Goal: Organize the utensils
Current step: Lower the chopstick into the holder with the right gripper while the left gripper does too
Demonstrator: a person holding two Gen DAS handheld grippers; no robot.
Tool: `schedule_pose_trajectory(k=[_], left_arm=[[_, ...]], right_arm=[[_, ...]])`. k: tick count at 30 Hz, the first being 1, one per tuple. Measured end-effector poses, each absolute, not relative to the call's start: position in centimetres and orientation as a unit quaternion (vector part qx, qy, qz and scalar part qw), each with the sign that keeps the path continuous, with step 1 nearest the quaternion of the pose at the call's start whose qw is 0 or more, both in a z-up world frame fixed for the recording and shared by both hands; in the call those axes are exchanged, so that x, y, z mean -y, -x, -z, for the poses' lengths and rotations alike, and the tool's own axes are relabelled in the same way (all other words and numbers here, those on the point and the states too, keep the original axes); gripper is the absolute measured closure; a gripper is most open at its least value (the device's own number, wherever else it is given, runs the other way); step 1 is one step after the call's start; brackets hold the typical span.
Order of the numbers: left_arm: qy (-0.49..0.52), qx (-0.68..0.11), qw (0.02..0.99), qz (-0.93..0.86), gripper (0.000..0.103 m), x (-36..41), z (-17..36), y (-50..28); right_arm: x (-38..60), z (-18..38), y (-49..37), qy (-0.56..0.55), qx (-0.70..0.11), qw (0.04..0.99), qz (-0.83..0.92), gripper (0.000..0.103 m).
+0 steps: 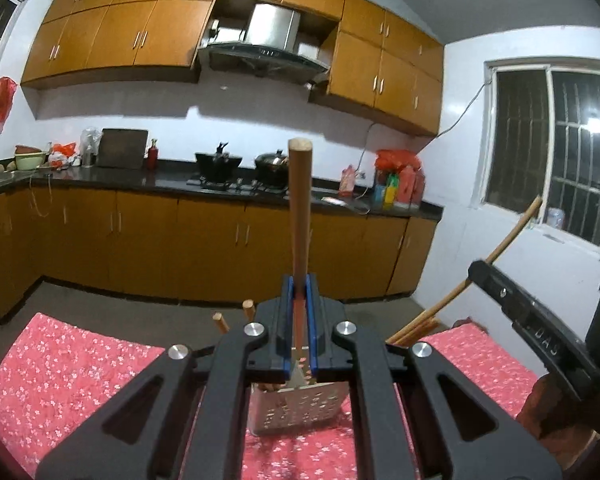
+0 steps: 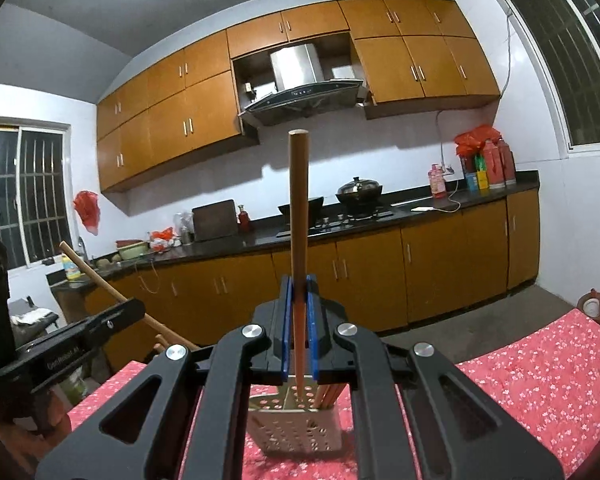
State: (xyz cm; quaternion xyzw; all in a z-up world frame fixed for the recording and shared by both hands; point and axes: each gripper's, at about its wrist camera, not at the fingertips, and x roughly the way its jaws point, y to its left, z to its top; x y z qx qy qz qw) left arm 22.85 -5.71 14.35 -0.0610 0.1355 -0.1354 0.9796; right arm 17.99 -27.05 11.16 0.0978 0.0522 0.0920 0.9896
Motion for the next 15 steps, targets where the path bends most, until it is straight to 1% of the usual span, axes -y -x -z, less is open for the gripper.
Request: schedule_pose_trajectory(k=[9,13,15], left_arm=[[0.059,-0.167,0.976,0.124,0.096,5.9,-11.5,-25.2],[0.061,-0.185,0.972,0.131,0.096,6.1,-10.4,-26.4],[0.075,-0.186,0.97,0.134,0.092,5.8,-10.2,-26.5]], right_arm=[[25.7,-8.8,-21.0,-0.084,-0.091,0.988,-0.09,0.095],[25.4,-8.1,-21.8,-0.079,-0.122,0.984,-0.101,0.095],[25.7,-7.8,-21.4,-0.081,-0.126,0.983,-0.104,0.089]])
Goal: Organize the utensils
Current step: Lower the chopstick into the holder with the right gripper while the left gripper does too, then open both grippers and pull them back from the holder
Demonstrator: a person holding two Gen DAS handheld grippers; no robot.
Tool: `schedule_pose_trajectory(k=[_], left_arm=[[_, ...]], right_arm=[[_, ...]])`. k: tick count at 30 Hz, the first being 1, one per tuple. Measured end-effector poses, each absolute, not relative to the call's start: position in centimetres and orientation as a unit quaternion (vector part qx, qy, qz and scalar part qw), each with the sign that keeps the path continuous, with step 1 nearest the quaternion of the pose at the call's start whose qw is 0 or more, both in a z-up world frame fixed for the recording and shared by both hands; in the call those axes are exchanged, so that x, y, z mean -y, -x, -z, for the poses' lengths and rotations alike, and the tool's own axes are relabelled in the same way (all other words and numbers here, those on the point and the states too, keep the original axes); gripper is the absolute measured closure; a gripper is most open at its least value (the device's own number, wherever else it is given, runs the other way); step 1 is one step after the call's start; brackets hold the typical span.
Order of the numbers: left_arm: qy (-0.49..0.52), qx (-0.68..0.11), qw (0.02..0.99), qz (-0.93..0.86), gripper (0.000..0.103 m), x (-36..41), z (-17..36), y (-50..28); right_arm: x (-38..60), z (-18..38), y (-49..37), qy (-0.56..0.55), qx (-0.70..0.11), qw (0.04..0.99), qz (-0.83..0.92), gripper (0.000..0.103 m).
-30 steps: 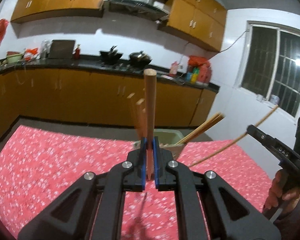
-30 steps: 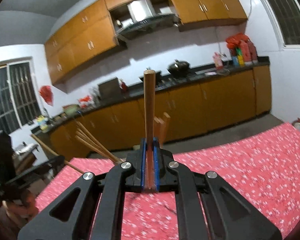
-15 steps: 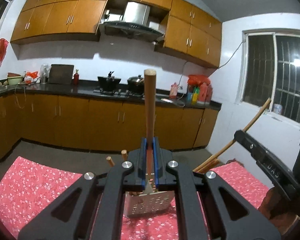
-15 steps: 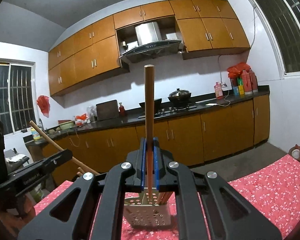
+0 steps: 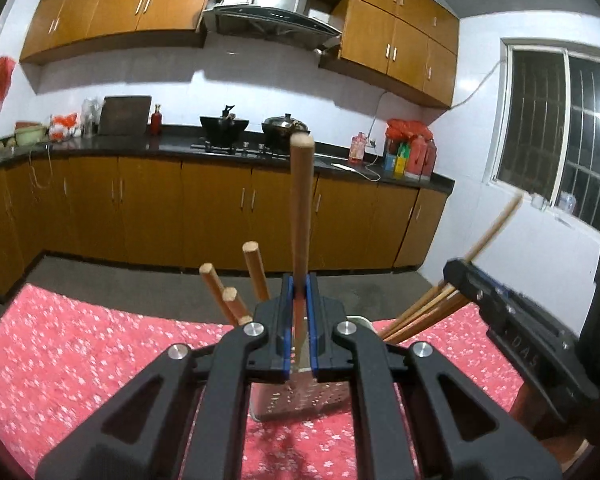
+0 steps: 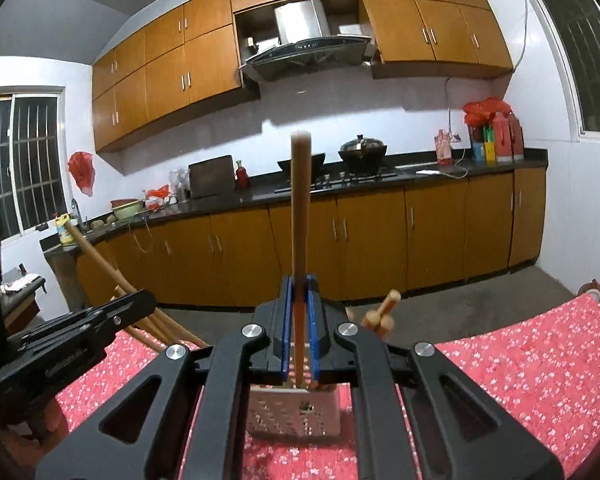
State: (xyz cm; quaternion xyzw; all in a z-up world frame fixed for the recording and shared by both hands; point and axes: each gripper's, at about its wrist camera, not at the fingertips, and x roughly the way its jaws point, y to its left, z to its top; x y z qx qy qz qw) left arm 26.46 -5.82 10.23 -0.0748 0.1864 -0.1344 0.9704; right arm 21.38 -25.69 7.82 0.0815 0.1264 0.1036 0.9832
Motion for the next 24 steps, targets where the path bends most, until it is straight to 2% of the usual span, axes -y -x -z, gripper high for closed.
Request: schedule_pose_trajectory(k=[1,4,6,12,15,20,21,24], left_arm=[[0.078,-0.186,0.97,0.138,0.089,5.7,-10.2,-26.4],[0.082,-0.176,0.972,0.133,0.068,5.3,-10.3,-25.5],[0.088,-0.168,0.973,0.133,0.067,4.7,-10.6,-24.7],[0.111,-0.153,0.974,0.126,0.056,2.5,-11.2,-22.0],[0.108,-0.149,0.976,0.116,0.045,1.7,-11.1,-20.5],[0.08,-0.147,0.983,0.082,0.016,0.9,-9.7,-17.8],[0.073,-0.148,0.983,0.075,0.013,0.8,-9.2,-17.2],[0.059,-0.154,0.985,0.061,0.004,0.4,-7.9,-15.7]], right_arm=[[25.8,-7.8,-21.2,-0.084,-0.125,0.983,-0.103,0.078],[26.4,-7.9,-20.2,-0.091,-0.119,0.984,-0.1,0.068],[26.9,-8.1,-19.7,-0.094,-0.115,0.984,-0.097,0.067],[28.5,-8.8,-16.8,-0.11,-0.093,0.986,-0.083,0.046],[28.6,-8.7,-15.8,-0.111,-0.093,0.986,-0.076,0.035],[27.9,-7.5,-13.9,-0.081,-0.096,0.991,-0.051,0.012],[27.5,-7.0,-13.3,-0.069,-0.096,0.992,-0.045,0.007],[26.7,-6.1,-12.2,-0.049,-0.102,0.993,-0.038,0.002]])
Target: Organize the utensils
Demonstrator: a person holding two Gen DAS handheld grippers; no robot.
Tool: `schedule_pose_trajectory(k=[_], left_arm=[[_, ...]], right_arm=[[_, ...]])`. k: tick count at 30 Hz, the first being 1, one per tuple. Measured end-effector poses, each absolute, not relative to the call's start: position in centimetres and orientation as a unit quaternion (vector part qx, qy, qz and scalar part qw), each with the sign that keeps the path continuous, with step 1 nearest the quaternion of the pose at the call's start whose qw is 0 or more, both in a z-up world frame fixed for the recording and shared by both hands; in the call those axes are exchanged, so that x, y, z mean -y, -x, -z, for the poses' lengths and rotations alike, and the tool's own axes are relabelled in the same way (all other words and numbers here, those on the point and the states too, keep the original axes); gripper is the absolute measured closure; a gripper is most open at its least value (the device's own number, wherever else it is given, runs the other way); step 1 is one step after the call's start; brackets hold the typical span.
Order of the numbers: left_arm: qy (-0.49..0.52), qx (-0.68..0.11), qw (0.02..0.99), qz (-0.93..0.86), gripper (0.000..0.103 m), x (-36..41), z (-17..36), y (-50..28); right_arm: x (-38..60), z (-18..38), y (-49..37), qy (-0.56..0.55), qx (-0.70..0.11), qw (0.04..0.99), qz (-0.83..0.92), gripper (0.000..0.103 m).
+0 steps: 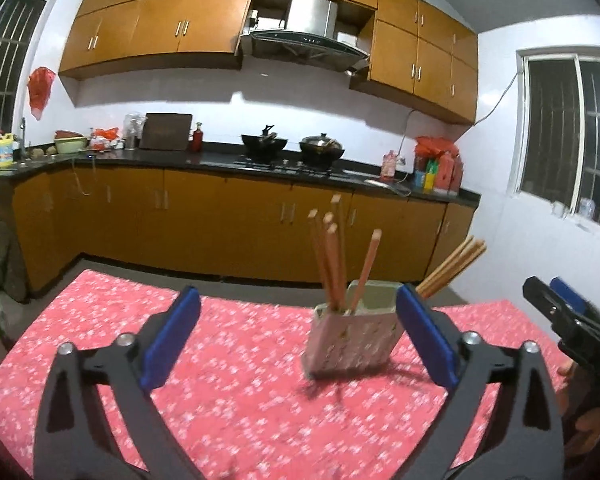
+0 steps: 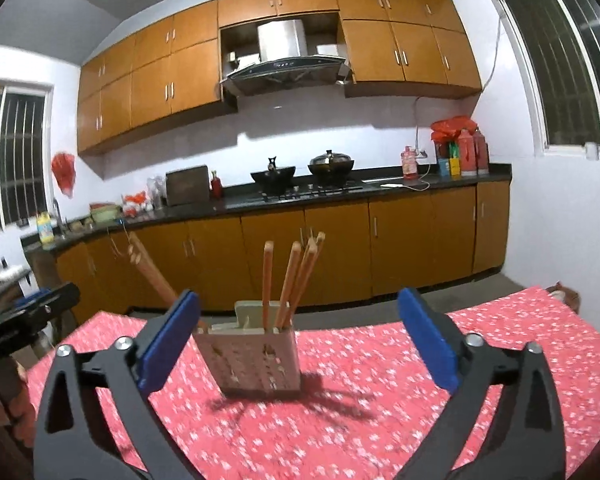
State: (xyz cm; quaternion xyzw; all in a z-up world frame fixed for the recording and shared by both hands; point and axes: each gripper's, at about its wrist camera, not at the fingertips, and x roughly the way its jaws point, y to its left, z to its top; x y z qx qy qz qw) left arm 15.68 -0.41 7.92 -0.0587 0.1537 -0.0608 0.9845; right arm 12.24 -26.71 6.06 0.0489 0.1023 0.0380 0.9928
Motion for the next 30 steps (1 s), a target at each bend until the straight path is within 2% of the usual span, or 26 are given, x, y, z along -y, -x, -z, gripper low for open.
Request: schedule_pose_trajectory(k=[12,17,30], left_arm=[[0.006,-0.17,0.985,0.006,0.004,0.1,-2.9,-10.6],[0.005,-0.172,0.985,0.004,0.004,-0.1,-2.0,-9.6],[-0.012,-0.171,0.985,0.012,0.004,0.5,0.2,-7.7]], right_arm=[[24.6,-2.0,-8.1,-0.017,-0.128,0.991,-0.025,0.002],[23.8,-0.2,-7.0,0.01,-0.139,0.99,-0.018,0.002],[24.3,2.3,-6.0,-0.006,-0.171,0.985,-0.021,0.002]])
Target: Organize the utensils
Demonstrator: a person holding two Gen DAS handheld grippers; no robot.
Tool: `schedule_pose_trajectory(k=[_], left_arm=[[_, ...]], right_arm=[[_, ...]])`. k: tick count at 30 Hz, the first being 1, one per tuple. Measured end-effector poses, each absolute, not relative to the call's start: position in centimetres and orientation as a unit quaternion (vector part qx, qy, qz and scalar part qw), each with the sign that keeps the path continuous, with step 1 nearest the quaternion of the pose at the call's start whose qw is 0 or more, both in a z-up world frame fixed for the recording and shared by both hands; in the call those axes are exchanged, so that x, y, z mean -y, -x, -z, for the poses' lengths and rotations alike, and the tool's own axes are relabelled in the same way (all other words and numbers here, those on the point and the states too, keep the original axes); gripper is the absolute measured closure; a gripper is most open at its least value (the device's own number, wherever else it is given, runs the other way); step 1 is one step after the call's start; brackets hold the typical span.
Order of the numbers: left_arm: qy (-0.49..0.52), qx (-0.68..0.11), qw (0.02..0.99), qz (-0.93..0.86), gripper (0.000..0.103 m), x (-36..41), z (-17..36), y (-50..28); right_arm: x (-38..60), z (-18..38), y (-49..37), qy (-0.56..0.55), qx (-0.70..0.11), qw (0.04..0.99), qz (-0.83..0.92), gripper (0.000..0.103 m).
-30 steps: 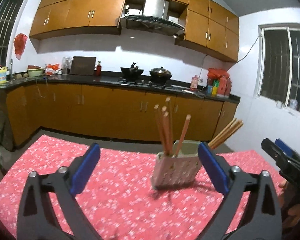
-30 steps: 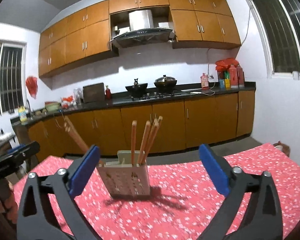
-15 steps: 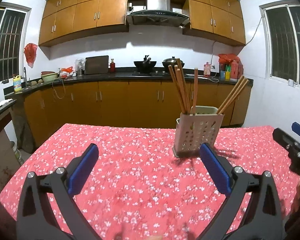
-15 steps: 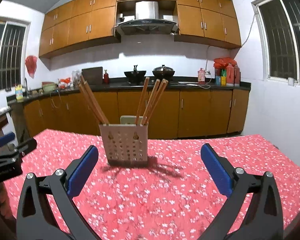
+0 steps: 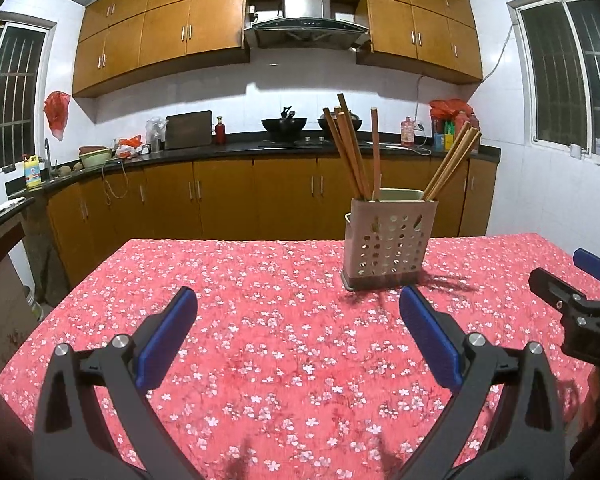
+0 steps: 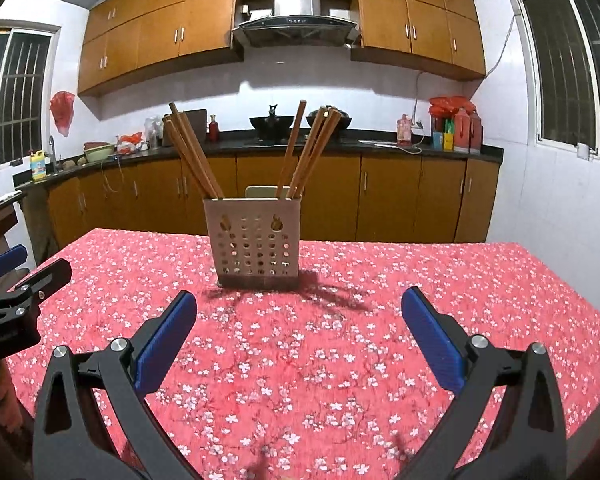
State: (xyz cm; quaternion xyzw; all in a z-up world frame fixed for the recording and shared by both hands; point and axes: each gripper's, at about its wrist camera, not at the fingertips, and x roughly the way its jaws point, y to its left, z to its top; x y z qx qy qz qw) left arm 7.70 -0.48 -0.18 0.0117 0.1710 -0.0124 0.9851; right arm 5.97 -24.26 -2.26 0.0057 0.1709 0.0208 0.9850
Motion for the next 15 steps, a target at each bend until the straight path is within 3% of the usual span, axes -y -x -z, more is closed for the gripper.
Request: schedule_pose_trajectory(k=[15], left_arm=[[-0.004,-0.18,0.983,0.02,0.004,0.34,0.71,-7.82]], right_arm=[[24.56,2.51,-5.69,-0.005,-0.175,0.984,-0.019,0.002]])
